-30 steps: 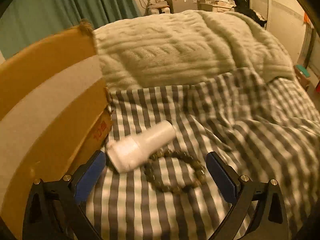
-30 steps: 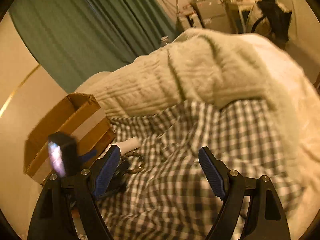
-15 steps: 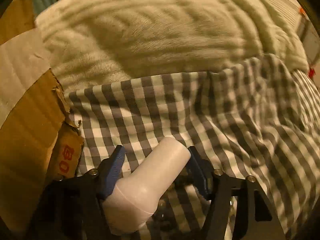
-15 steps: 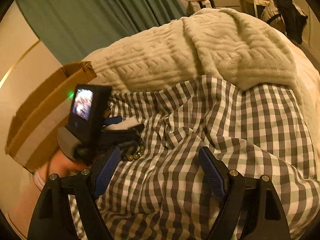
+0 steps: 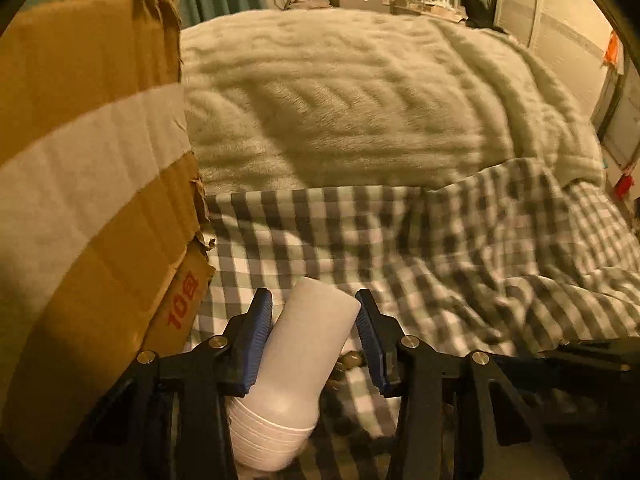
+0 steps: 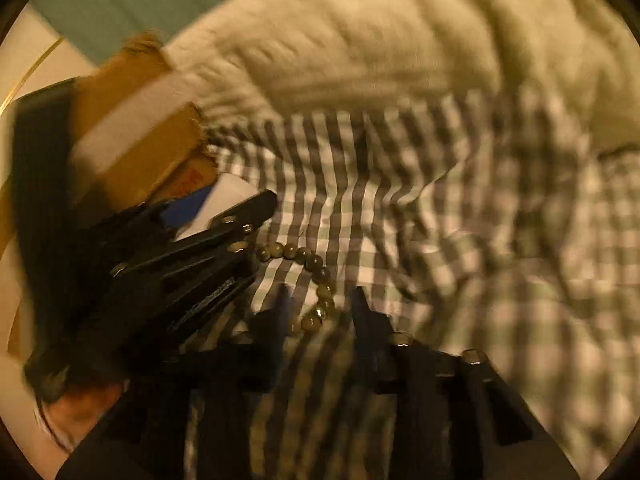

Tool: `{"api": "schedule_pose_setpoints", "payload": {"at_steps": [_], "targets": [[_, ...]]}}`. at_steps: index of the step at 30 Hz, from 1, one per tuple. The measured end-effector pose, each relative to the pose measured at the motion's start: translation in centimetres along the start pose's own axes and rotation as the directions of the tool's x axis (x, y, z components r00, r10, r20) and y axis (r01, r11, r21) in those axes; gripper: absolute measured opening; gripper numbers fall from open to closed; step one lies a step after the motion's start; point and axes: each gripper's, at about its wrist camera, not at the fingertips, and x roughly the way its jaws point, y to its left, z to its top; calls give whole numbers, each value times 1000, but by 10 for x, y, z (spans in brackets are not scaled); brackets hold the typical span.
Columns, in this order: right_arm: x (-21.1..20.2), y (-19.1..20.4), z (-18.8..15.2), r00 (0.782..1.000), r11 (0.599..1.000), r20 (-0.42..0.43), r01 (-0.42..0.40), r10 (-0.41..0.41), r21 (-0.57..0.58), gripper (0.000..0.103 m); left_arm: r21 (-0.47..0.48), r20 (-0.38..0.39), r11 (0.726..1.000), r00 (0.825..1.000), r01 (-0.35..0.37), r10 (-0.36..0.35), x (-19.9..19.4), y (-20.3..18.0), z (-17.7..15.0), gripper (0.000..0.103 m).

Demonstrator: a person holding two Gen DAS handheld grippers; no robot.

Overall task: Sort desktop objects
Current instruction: 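Grasp the white bottle-shaped device with left tool while right grasps the dark bead bracelet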

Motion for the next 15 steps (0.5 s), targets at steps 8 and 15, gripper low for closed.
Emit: {"api": "schedule_pose_setpoints", "payload": {"at_steps": [8,15], "targets": [[46,6,-12,997,997,-63,30,-35,-69,34,47,-47,997,997,-63,65,24,3,-14,40],[-2,14,-37,998,991,35,50,-46,-121,12,2,15,1000,1000,-17,17,-8,12,-30,33]]}}
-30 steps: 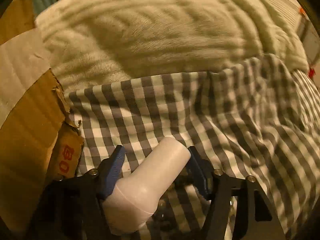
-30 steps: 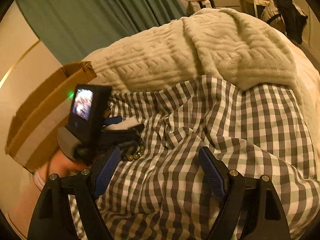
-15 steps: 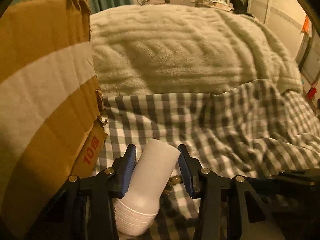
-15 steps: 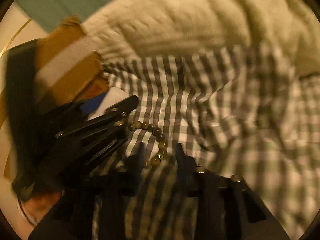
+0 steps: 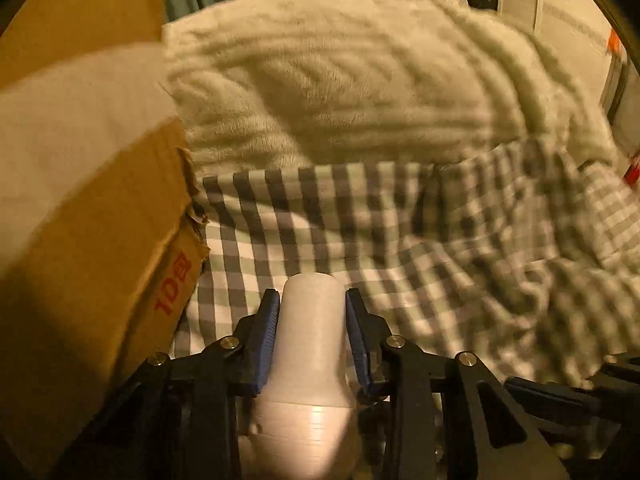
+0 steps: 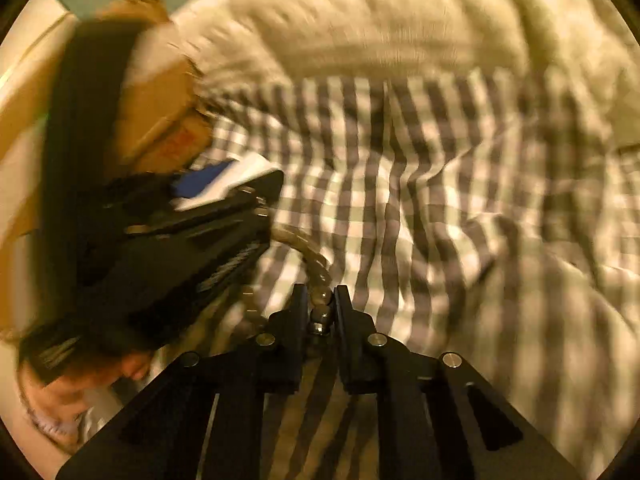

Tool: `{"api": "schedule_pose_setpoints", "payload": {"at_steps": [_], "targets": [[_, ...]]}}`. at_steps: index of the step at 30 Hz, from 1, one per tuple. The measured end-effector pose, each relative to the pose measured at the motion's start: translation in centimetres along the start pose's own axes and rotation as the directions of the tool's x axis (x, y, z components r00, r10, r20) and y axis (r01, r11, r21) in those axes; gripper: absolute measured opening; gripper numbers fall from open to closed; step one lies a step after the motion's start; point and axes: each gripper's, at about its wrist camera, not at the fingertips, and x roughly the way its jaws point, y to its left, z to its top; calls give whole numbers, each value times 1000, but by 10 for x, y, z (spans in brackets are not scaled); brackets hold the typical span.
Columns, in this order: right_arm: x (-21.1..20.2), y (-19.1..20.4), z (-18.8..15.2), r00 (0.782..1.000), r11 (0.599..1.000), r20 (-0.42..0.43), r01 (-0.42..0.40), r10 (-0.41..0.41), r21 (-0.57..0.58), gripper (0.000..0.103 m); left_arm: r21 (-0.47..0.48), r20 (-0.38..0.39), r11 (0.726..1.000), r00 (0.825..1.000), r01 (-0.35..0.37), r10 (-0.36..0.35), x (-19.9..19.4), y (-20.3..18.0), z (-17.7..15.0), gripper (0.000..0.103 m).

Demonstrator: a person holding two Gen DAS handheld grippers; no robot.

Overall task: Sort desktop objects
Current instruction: 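Grasp the white bottle-shaped device with left tool while right grasps the dark bead bracelet, then carry the white device and bracelet over the cardboard box and release both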

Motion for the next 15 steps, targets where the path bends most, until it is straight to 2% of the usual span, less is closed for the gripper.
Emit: {"api": "schedule_pose_setpoints", "payload": {"at_steps": [4,7,9,12,15], "targets": [[-60,14,-14,992,998,124,1,6,-58,11,-21,74,999,997,28,-26,-38,2,-5,32],[-95,12,-16,985,998,168,-39,45,-39,11,-34,122,995,988,96,-91,-76,-1,-9,31],[-114,15,-17,978,999,207,-18,26,-43,11,-19,157,993,981,116,-112,-95,-21,15,31],[-144,28,-21,967,998,254,-4,18,-56,11,55,218,994,970,98,-108,-116,-50,41,31],[-175,41,-11,957,997,291,17,6,-77,11,38,279,992,952,120,-126,-168,-42,57,31]]}}
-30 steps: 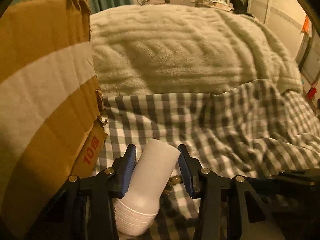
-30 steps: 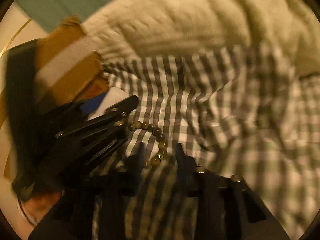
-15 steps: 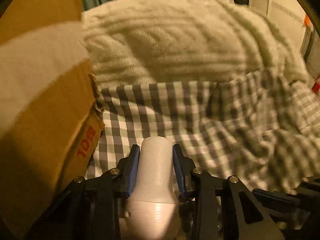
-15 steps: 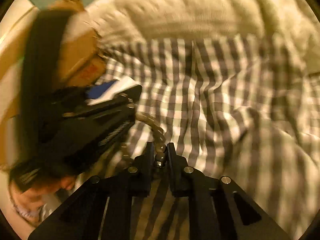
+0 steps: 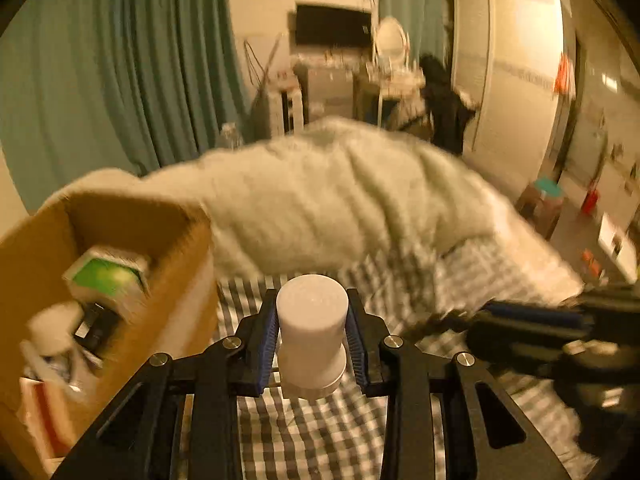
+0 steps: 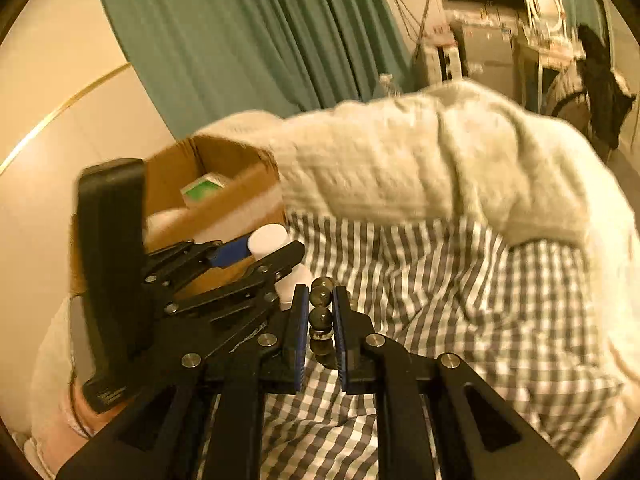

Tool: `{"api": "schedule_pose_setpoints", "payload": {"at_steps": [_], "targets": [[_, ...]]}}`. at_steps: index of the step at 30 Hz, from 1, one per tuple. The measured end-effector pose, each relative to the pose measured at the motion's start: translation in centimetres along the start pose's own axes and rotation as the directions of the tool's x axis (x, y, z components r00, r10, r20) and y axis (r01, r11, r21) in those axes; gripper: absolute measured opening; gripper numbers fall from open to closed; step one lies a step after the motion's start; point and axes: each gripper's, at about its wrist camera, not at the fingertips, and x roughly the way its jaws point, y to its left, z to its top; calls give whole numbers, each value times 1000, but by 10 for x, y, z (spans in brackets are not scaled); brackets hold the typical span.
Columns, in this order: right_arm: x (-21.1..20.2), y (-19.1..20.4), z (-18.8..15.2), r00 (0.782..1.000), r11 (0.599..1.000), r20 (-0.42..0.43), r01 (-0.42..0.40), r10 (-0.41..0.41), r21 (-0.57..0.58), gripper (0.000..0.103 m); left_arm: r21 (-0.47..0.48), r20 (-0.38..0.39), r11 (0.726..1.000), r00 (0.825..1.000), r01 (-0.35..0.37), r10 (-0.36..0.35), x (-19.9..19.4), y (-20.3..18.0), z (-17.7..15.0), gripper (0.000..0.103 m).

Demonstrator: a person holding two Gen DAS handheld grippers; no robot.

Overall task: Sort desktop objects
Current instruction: 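Carry the white device and bracelet over the cardboard box and release both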

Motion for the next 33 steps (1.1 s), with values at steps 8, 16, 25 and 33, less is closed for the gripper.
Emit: {"api": "schedule_pose_setpoints", "payload": {"at_steps": [8,16,25,33], "targets": [[-51,94,66,992,984,115,-26,47,-177,11,-134,115,979,979,-153,169,-110,85,67,31],[24,161,106,992,974,74,-84,102,-211,12,-183,-19,916,933,-357,360,-106,179,46,34],[33,142,93,992,995,125,47,-36,-85,92,-101,84,863,860,-495,503,-115,152,20,103],[6,114,35,981,984,129,155,-144,-82,102,-284,44,884,916,-371,399,-121,128,-27,103]]}}
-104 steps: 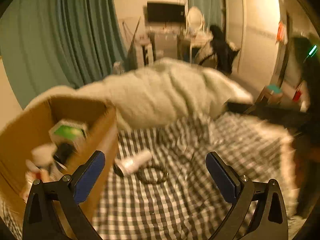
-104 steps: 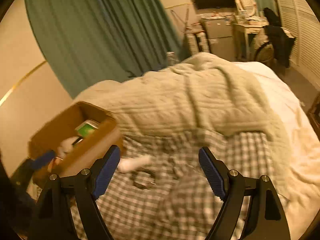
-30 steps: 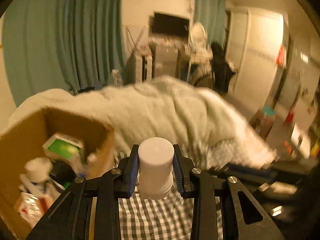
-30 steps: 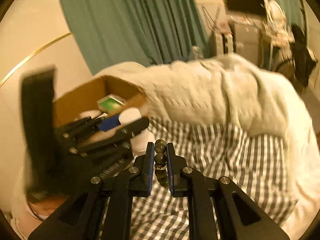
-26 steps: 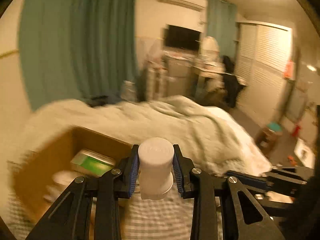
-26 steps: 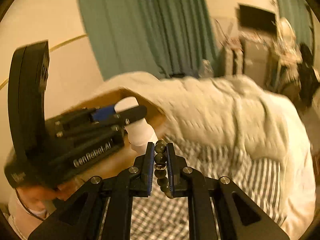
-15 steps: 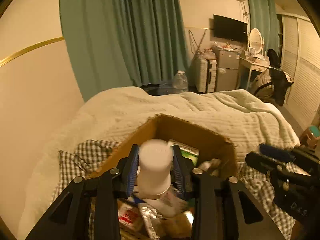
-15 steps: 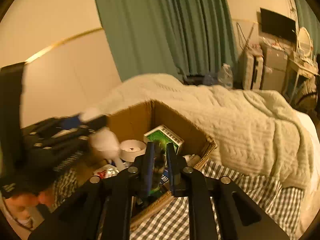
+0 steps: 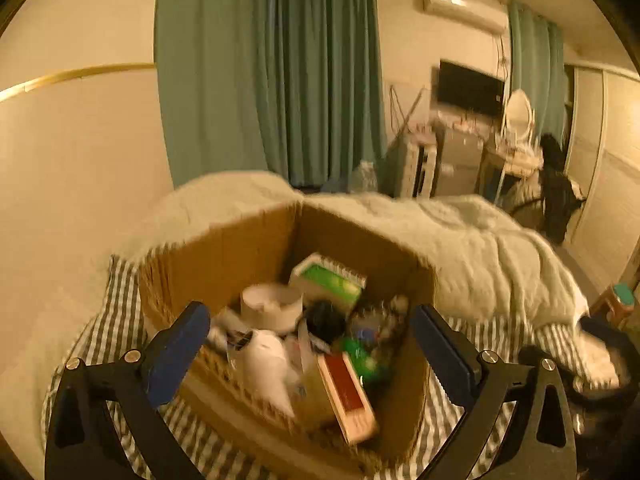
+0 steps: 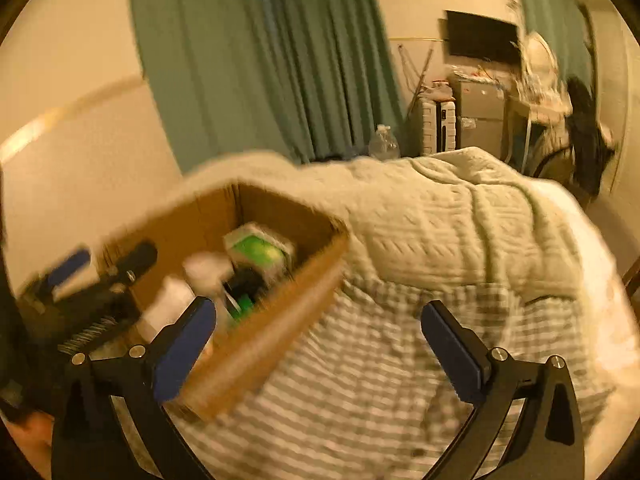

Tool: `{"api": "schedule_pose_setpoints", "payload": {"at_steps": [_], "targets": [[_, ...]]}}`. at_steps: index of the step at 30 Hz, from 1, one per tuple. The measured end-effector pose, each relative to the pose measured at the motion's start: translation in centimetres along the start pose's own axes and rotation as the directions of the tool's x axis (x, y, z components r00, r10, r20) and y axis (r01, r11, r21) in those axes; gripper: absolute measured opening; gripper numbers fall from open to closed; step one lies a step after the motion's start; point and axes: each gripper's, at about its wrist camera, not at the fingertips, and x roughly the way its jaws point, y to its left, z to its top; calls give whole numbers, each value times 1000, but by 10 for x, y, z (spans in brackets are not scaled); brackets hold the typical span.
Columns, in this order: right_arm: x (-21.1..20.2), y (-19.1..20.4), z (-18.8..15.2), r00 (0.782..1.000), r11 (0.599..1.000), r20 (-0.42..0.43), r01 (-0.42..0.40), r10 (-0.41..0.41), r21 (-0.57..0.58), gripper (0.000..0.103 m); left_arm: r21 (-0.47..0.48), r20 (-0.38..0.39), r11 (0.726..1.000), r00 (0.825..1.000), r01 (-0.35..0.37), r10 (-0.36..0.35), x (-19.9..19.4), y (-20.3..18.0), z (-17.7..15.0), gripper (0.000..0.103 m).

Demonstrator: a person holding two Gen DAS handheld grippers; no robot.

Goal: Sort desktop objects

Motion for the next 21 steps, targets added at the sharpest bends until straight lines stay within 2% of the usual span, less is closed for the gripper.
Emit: {"api": "schedule_pose_setpoints", "payload": {"at_steps": [2,6,11,19,21], "targets": [[-5,-3,-1,995,995,15,97,-97,-21,102,30,-2,998,999,-48,48,-4,-3,-2,103],[-8,-11,-1,999,998,4,51,-51,37,102,49,49,997,997,-66,64,-16,-6,-4,103],[-1,-5,-9,997,997,-14,75,-75,5,102,16,61,999,997,-45,44,-18,-8,-7,103],[7,-2,-17,997,998,-44,67,-67,-1,102,53,107,995,991,-80,74,-22,-19,-13,103],[6,0,-18,995,996,-38,89,-90,-14,102,63,107,995,992,-73,66,-22,-21,-14,103]]}}
